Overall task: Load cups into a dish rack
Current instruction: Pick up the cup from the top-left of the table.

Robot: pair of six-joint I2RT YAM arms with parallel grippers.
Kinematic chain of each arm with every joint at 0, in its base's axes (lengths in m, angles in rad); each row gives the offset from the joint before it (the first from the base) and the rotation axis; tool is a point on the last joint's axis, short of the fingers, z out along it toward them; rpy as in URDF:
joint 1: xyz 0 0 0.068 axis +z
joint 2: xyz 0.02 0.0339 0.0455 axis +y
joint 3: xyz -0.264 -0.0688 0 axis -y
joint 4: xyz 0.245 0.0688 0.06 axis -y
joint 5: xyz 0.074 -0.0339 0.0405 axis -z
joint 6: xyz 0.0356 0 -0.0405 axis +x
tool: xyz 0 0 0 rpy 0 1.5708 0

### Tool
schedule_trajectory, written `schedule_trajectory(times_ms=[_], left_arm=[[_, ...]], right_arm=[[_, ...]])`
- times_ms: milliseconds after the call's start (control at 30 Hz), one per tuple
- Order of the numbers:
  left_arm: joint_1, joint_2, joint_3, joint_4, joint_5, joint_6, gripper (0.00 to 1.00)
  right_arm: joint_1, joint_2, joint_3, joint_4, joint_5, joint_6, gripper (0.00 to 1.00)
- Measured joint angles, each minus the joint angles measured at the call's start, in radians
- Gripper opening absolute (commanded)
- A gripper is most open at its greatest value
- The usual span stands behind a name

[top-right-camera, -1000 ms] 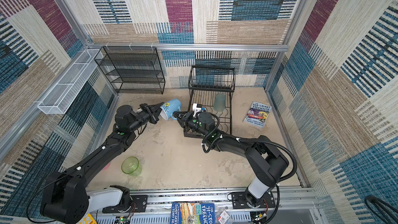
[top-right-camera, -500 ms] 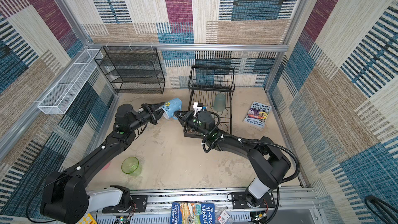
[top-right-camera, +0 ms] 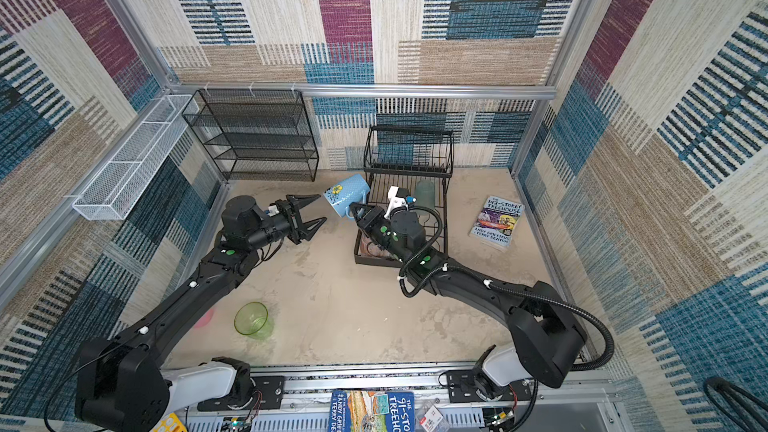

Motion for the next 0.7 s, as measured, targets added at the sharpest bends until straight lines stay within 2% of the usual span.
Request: schedule_trajectory(times_ms=[133,333,500,700], left_arm=[[0.003,0.0,0.047,-0.099,0.023,0.12,0.79],[0.019,-0.007,0.073,-0.236,0.037,0.304,0.95],[0.035,0.009,0.106,-0.351,0.039,0.463,0.98],[0.043,0.041,0.237,-0.549,0.027,0.699,0.99]], right_arm=[[0.0,-0.064,-0.01,-0.051,0.079,-0.091,0.0],[0.0,-0.168,-0.046,-0.148,0.197,-0.246,0.0],[0.0,-0.249,-0.072,-0.246,0.283,-0.373,0.0],[0.0,-0.343,-0.107,-0.375,0.417,-0.486,0.0]])
